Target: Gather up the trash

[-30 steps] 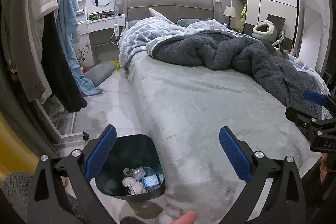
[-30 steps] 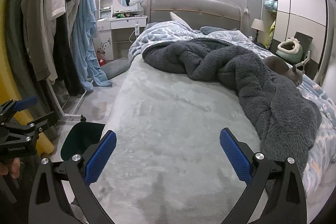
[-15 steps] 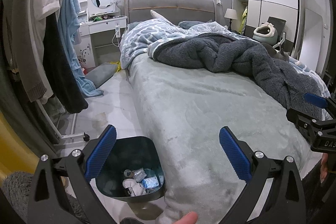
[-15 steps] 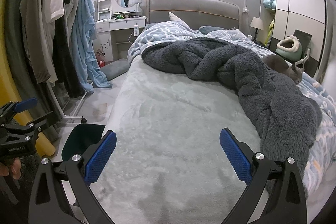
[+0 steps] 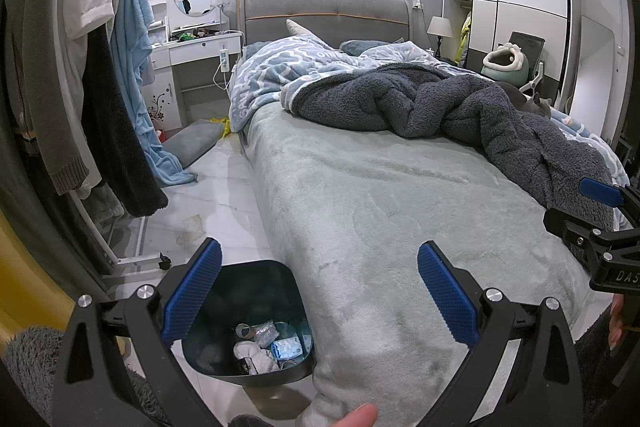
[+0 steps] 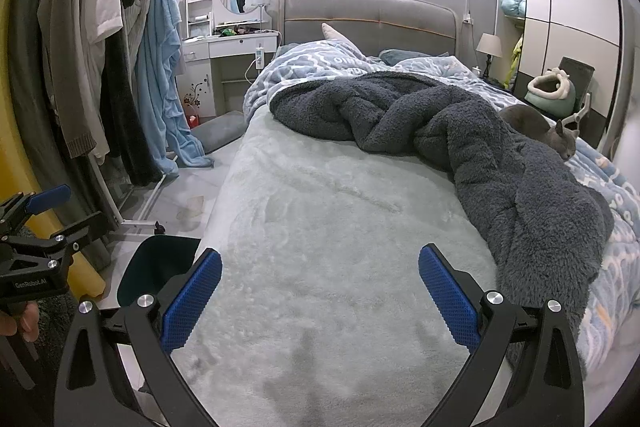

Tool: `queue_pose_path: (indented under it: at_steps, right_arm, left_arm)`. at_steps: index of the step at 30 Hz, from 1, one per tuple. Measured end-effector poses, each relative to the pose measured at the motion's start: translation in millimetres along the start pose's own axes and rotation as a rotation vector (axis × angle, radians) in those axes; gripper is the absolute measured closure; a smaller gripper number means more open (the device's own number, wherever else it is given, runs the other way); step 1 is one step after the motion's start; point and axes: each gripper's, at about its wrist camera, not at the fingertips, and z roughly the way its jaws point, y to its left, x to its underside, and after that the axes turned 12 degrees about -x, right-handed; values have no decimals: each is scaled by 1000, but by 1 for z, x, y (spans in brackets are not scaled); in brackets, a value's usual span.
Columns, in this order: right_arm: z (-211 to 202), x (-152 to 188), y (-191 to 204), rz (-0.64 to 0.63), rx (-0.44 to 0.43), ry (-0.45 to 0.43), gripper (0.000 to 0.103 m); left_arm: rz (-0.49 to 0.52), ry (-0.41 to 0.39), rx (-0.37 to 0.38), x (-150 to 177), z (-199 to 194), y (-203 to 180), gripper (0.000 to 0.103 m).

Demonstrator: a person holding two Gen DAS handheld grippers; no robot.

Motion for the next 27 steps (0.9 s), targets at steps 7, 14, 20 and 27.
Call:
queue_pose_path:
  at_steps: [7, 14, 20, 27]
  right_arm:
    - [-1, -1, 1, -1, 1, -5, 3]
    - [-1, -1, 1, -1, 1, -4, 3]
    - [-2, -1, 1, -1, 0, -4, 3]
    - [-2, -1, 1, 0, 0, -5, 3]
  left_arm:
    - [0, 0, 0, 0, 0, 0, 3]
    - [0, 0, 1, 0, 0, 0, 3]
    - [-1, 1, -1, 0, 0, 0, 3]
    - [0, -1, -2, 0, 0, 0, 3]
